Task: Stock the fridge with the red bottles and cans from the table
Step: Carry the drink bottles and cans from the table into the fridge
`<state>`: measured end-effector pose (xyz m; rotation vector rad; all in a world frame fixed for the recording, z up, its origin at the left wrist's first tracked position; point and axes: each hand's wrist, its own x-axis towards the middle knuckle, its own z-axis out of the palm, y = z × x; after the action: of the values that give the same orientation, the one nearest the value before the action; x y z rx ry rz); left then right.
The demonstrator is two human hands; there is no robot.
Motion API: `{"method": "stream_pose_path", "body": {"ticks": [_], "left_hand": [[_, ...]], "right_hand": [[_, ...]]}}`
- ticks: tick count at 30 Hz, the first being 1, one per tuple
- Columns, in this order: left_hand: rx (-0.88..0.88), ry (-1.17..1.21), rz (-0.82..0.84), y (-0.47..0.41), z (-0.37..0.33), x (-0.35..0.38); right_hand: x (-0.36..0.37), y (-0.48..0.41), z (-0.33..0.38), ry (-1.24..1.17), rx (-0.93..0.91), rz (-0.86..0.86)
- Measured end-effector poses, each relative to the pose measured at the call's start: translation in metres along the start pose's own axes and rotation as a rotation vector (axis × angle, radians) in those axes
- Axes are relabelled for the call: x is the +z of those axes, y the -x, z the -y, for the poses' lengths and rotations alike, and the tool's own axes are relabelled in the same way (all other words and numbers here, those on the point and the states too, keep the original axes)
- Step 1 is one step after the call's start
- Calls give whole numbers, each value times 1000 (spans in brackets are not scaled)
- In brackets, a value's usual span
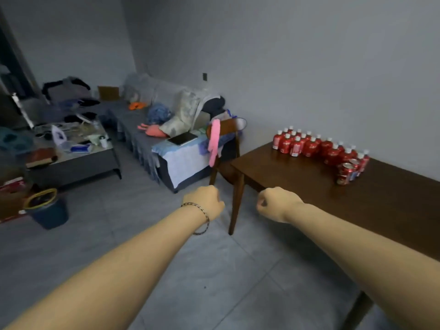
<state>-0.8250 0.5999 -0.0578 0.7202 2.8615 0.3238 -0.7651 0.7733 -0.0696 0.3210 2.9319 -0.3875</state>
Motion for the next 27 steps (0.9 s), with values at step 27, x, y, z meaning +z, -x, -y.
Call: {"method": "stream_pose_path", "body": {"ticks": [27], "left_hand": [[544, 65, 345, -516, -392, 160]], "right_hand": [[-49, -239, -502, -227, 884, -147]]}}
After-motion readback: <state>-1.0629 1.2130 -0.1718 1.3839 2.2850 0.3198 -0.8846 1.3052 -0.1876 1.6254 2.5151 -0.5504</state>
